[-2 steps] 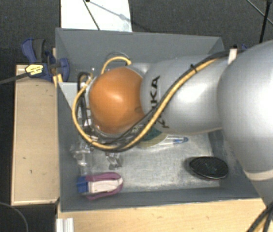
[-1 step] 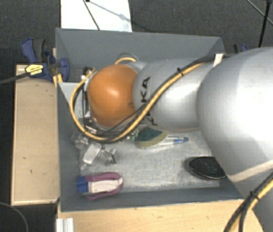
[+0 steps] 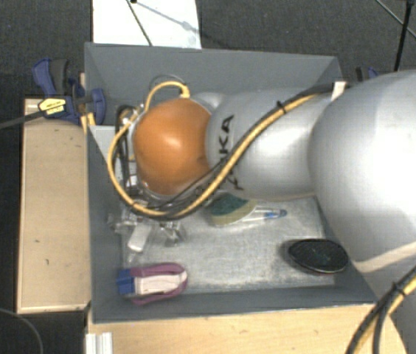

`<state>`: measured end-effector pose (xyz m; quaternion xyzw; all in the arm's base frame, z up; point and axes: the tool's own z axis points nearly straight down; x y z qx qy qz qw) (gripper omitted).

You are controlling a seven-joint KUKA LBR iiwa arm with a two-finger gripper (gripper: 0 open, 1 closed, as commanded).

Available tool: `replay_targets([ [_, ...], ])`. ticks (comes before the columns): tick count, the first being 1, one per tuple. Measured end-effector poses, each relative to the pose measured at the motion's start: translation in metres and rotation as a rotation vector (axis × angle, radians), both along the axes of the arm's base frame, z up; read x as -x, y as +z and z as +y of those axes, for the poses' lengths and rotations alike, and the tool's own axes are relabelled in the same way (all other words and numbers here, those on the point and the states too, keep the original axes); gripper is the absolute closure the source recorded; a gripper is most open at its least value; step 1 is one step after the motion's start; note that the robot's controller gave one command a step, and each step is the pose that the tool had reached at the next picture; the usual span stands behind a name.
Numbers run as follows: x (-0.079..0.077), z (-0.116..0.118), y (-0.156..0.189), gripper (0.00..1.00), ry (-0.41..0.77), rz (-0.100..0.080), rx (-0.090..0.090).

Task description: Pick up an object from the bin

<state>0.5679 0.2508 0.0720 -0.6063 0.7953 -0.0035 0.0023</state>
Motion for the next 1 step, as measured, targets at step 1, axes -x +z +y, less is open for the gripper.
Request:
replay_targets([
  [1,0.0030,0.0042,-0.0012,1.00,-0.003,0.007,-0.005],
])
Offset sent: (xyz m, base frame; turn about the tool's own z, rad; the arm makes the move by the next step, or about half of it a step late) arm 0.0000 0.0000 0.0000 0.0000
